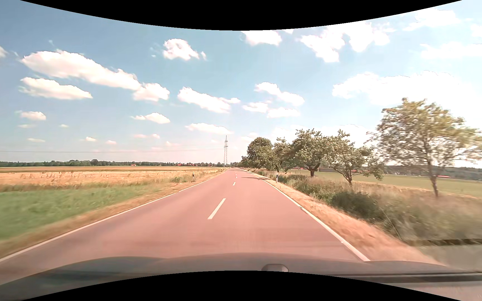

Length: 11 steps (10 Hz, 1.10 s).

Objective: Follow the waypoints while adhering to traffic rules and regulations

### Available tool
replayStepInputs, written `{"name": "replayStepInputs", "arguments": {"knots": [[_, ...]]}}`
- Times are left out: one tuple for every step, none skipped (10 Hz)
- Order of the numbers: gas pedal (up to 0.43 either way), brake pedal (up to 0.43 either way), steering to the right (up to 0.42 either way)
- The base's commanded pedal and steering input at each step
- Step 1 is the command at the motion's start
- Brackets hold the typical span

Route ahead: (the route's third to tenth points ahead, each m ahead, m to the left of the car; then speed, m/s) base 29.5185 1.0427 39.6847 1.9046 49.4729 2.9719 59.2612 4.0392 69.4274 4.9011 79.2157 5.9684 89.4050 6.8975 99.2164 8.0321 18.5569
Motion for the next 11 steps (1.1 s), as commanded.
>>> {"name": "replayStepInputs", "arguments": {"knots": [[0.177, 0.0, -0.009], [0.177, 0.0, -0.009], [0.177, 0.0, -0.009], [0.177, 0.0, -0.009], [0.177, 0.0, -0.009], [0.177, 0.0, -0.009], [0.177, 0.0, -0.009], [0.177, 0.0, -0.009], [0.177, 0.0, -0.009], [0.177, 0.0, -0.009], [0.177, 0.0, -0.01]]}}
